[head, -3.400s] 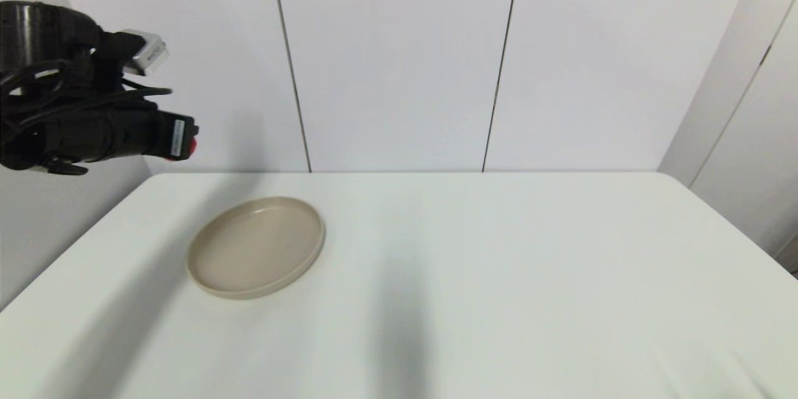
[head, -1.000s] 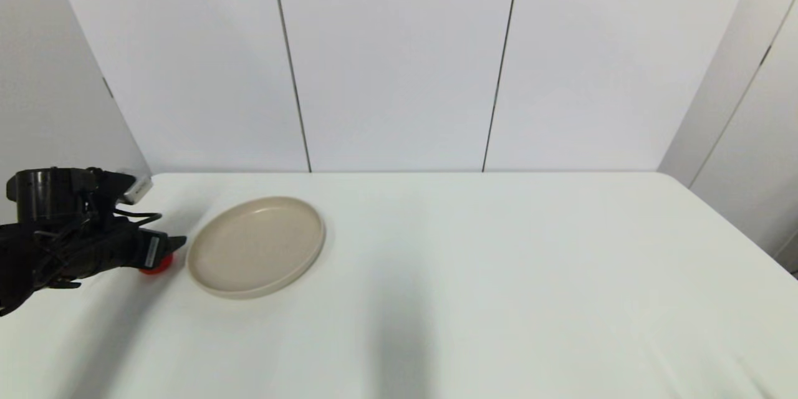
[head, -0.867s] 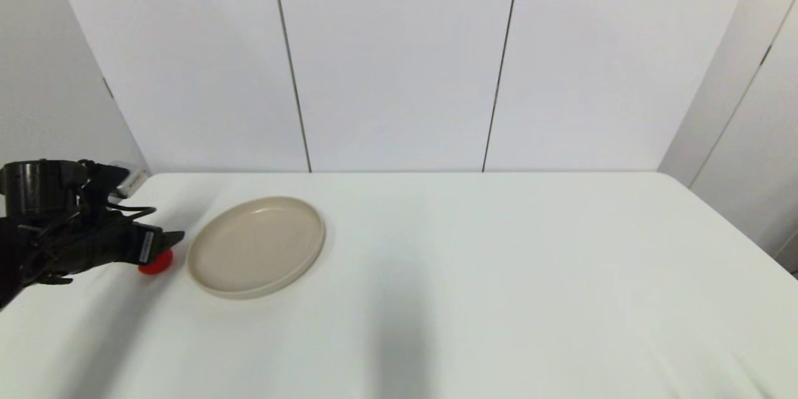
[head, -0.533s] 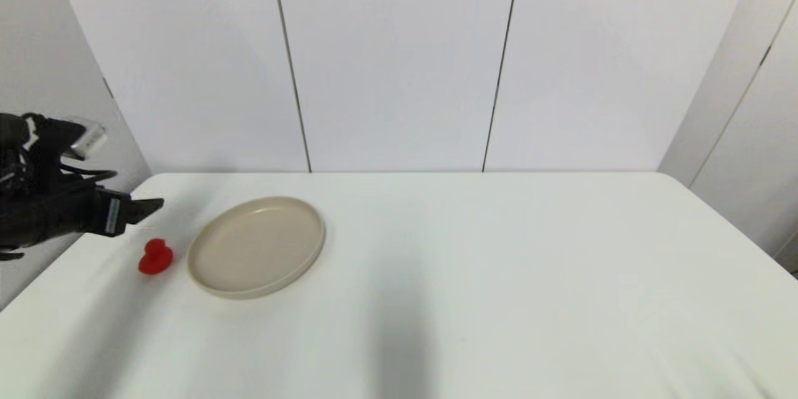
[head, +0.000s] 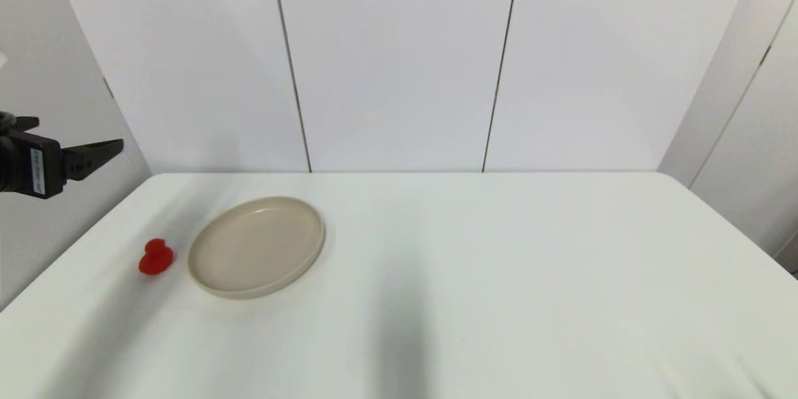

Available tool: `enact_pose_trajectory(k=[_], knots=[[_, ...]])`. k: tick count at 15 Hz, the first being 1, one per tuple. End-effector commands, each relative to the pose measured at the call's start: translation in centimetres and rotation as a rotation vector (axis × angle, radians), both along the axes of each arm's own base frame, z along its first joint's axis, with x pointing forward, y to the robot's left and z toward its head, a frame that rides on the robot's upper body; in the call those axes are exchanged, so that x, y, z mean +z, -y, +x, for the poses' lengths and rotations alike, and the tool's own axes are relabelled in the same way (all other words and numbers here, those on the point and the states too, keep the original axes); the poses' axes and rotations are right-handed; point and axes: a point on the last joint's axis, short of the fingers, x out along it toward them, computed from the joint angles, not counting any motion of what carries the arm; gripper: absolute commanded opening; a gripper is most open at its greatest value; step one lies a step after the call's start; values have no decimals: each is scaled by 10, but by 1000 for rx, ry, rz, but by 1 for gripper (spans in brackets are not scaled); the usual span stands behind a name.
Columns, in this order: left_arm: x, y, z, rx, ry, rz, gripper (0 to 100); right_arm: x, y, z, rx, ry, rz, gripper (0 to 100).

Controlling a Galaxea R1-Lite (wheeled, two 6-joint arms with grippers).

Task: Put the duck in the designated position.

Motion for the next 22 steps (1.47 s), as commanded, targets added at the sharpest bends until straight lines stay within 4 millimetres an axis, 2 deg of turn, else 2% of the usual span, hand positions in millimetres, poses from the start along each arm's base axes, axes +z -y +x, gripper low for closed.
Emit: enact_pose_trajectory(k=[1,2,3,5,8,9,10,12,18,22], knots=[[-13,21,-61,-92,-84,-76,100,-2,0,1,1,-8,-1,100],[-20,22,-76,-90,-87,-75,100,-2,0,1,1,-8,-1,100],[-23,22,-82,-90,-85,-75,100,-2,0,1,1,-8,1,100],[-44,23,-115,-86,-57,-82,100,-2,0,1,1,-8,-1,100],[-90,24,-153,-62,-48,-101,100,-2,0,1,1,-8,-1,100],[-96,24,-157,-53,-45,-99,100,-2,0,1,1,-8,1,100],[-112,23,-167,-10,-31,-86,100,-2,0,1,1,-8,1,100],[-135,22,-180,-4,-14,-79,100,-2,0,1,1,-8,-1,100],[-187,22,-201,-10,81,-78,100,-2,0,1,1,-8,-1,100],[-196,23,-205,-42,167,-124,100,-2,0,1,1,-8,1,100]])
